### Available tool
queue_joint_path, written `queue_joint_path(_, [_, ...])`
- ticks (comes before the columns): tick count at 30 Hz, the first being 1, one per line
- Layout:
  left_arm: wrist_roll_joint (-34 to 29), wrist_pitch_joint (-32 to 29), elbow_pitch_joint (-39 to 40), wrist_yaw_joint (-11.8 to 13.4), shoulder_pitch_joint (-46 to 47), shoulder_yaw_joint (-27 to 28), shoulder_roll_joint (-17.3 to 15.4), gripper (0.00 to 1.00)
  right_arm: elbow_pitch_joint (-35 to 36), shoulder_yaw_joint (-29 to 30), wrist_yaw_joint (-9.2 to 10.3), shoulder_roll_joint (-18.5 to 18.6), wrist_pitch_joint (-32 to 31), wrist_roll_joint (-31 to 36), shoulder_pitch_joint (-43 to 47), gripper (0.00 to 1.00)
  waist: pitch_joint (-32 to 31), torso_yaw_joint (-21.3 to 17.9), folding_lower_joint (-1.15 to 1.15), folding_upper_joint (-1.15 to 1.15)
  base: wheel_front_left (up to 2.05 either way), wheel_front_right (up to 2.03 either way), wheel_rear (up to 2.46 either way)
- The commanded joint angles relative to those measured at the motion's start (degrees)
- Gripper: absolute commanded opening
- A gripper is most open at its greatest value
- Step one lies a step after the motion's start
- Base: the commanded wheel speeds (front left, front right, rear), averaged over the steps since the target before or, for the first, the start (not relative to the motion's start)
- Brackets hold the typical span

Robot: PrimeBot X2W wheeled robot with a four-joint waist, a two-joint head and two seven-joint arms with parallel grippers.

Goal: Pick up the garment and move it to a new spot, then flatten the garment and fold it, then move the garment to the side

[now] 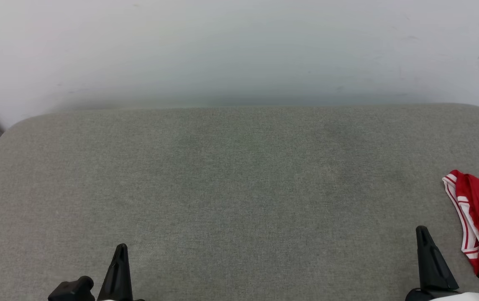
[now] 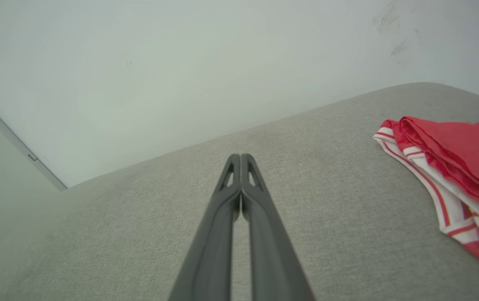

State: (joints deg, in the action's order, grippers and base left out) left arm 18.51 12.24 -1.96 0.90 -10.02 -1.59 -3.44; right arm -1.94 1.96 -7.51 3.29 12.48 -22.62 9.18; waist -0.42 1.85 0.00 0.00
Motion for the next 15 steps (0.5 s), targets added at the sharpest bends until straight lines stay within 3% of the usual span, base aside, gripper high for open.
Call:
queue_joint_path(1, [3.1,-0.5,0.3,-0.5,1.8,0.2,-0.6,0.00,0.3,0.0,0.00,0.7,-0.6,-3.0,-2.0,0.00,0.0,0.0,0.00,0.00,0.00,0.00,0.00])
queue_joint_path(15, [17.8,-3.2,-2.5,-2.1,4.8,0.6,-1.1,0.00,-2.1,-0.1,0.01,1.2,-3.4,-16.8,-4.6,0.00,0.1,-0.3,0.00,0.00,0.00,0.00,0.00])
